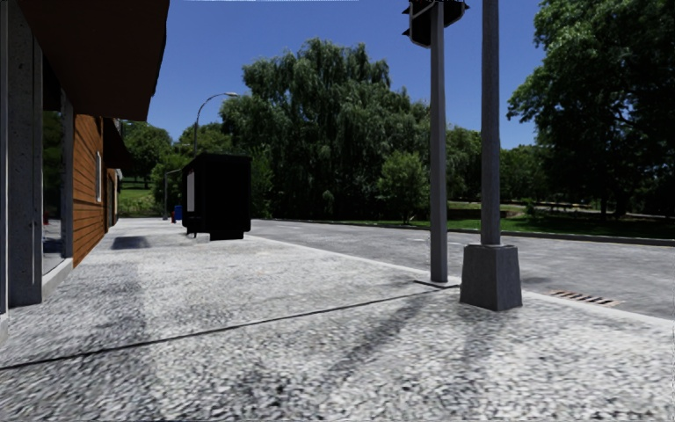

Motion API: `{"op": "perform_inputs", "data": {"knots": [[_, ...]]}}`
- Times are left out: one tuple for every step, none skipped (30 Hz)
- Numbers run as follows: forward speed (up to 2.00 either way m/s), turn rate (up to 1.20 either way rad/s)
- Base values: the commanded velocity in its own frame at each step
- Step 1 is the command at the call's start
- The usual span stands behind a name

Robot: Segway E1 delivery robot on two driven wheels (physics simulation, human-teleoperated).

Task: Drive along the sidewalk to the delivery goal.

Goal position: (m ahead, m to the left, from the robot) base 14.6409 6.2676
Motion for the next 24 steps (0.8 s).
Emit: {"op": "perform_inputs", "data": {"knots": [[2.00,0.41],[2.00,0.41],[2.00,0.41],[2.00,0.41],[2.00,0.42],[2.00,0.42],[2.00,0.42],[2.00,0.42],[2.00,0.42],[2.00,0.42],[2.00,0.42],[2.00,0.42],[2.00,0.42],[2.00,0.42],[2.00,0.42],[2.00,0.42],[2.00,0.42],[2.00,0.42],[2.00,0.42],[2.00,0.42],[2.00,0.42],[2.00,0.42],[2.00,0.42],[2.00,0.42]]}}
